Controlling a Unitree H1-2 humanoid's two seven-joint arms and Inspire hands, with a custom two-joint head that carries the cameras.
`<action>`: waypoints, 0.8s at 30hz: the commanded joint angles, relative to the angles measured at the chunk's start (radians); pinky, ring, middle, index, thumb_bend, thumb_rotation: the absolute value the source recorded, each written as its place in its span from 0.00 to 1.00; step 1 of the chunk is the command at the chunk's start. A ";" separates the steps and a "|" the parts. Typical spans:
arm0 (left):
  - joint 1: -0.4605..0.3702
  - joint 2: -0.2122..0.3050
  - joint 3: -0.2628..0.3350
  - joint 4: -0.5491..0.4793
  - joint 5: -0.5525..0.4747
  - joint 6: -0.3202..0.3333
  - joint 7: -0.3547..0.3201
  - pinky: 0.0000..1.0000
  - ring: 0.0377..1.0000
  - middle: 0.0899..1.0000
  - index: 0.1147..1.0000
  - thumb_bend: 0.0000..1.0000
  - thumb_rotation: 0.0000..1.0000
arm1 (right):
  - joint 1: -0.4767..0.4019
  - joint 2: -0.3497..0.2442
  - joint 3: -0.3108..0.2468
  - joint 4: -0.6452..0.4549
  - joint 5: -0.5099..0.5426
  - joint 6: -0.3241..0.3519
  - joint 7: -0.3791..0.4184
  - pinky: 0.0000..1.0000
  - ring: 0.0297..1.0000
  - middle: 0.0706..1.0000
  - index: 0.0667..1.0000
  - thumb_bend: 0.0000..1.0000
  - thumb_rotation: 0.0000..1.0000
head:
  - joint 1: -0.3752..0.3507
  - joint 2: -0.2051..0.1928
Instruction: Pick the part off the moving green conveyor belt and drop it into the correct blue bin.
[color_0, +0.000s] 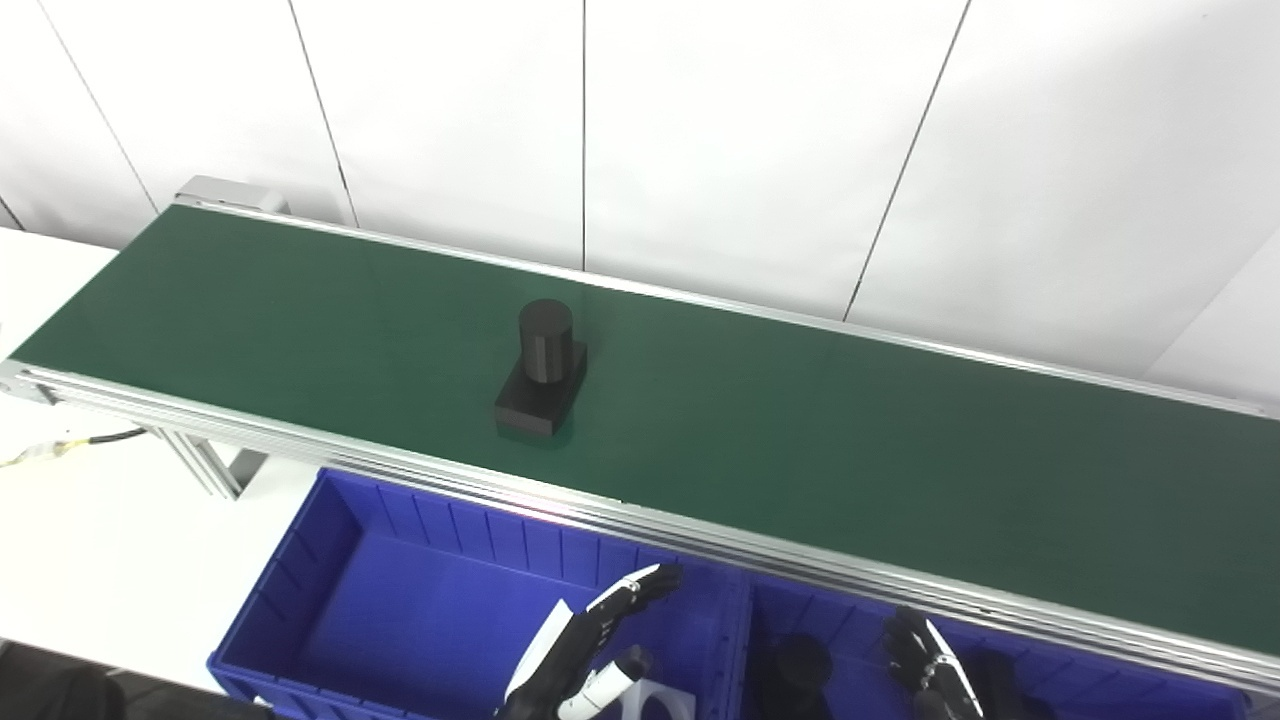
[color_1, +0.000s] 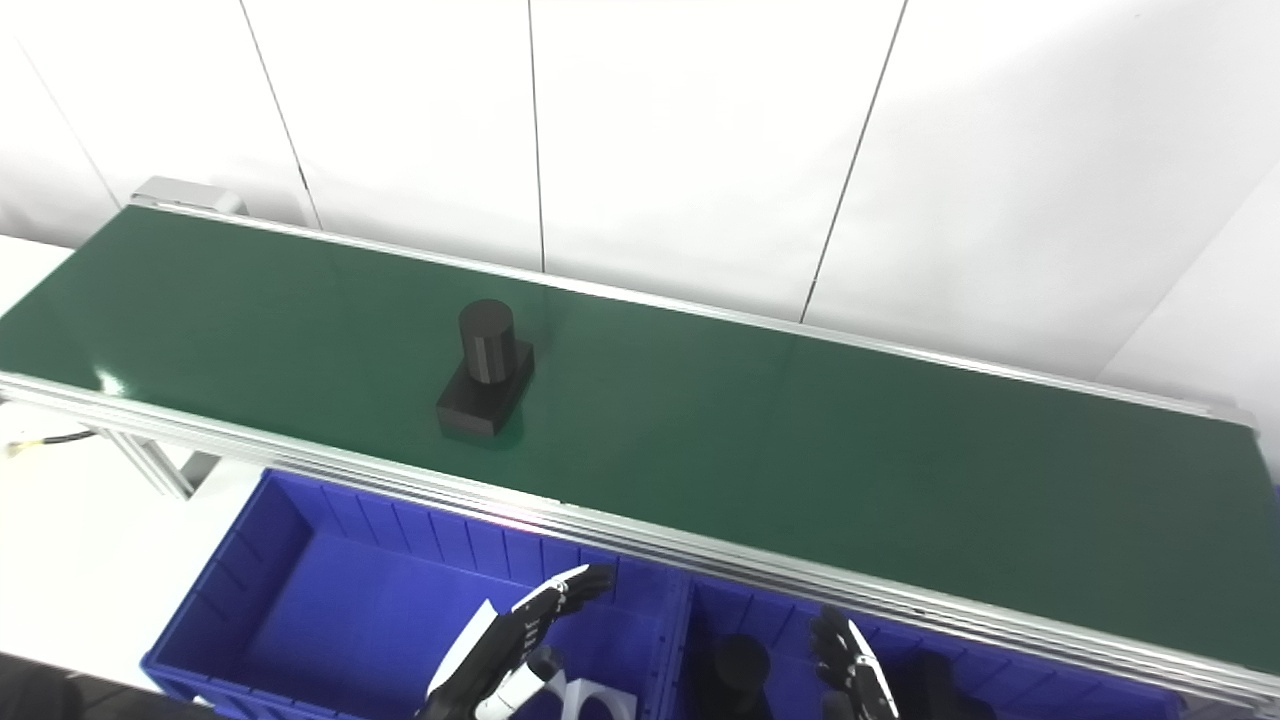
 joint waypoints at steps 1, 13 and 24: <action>-0.017 0.006 -0.005 -0.005 -0.004 -0.042 0.017 0.93 0.90 0.87 0.85 0.82 0.99 | -0.013 0.010 -0.008 -0.008 0.020 -0.073 -0.004 0.87 0.87 0.86 0.89 0.56 0.97 | -0.010 -0.001; -0.050 0.013 -0.015 0.032 -0.002 -0.042 0.056 0.90 0.88 0.86 0.85 0.81 1.00 | -0.103 0.035 -0.049 -0.199 -0.106 -0.041 -0.052 0.76 0.78 0.78 0.82 0.74 0.89 | -0.156 -0.012; -0.094 0.039 -0.059 0.079 -0.021 -0.042 0.115 0.90 0.88 0.86 0.86 0.77 1.00 | -0.361 0.026 -0.057 -0.238 -0.243 0.173 -0.016 0.78 0.83 0.83 0.87 0.75 0.83 | -0.246 -0.029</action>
